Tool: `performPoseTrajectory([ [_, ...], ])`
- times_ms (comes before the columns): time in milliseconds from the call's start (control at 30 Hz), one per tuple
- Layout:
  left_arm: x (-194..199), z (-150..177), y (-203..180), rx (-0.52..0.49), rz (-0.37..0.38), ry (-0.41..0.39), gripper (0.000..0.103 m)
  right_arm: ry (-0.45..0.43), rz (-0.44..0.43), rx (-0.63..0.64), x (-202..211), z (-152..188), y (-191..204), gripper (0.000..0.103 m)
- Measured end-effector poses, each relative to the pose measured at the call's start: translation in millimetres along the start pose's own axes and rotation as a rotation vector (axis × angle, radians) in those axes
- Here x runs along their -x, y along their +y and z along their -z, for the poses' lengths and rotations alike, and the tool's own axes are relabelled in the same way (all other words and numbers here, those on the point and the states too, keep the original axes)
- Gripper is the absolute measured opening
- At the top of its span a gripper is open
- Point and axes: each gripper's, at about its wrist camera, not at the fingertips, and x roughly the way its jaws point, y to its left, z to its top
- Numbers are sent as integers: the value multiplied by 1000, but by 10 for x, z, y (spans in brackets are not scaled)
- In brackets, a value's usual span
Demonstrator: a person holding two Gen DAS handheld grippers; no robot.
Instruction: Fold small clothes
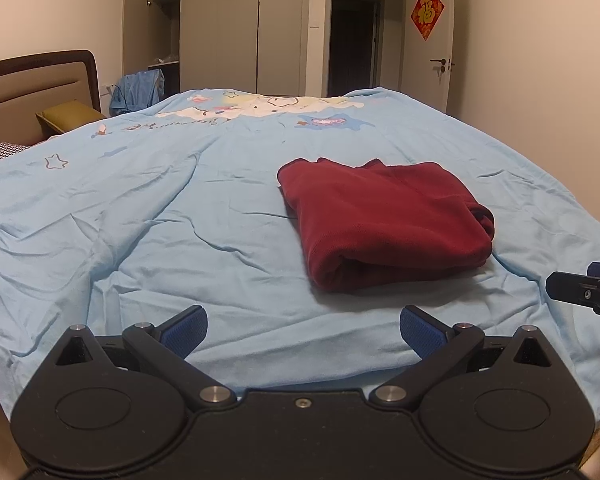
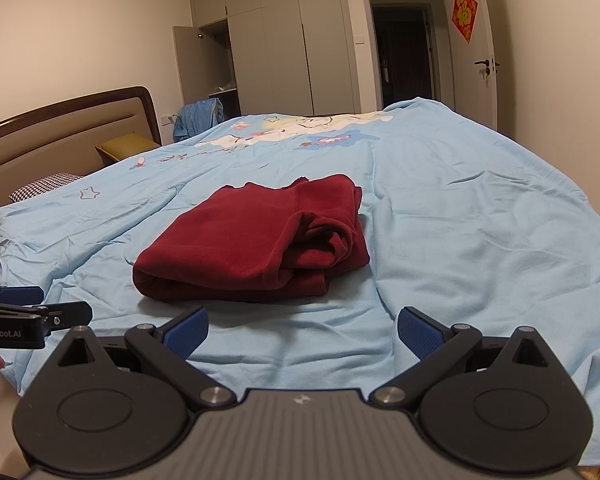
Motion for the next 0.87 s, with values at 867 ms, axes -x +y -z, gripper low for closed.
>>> performPoseTrajectory([
  [867,-90,-4,67,114,14,103,102,12,-2,-5,-23,20,-7,103],
])
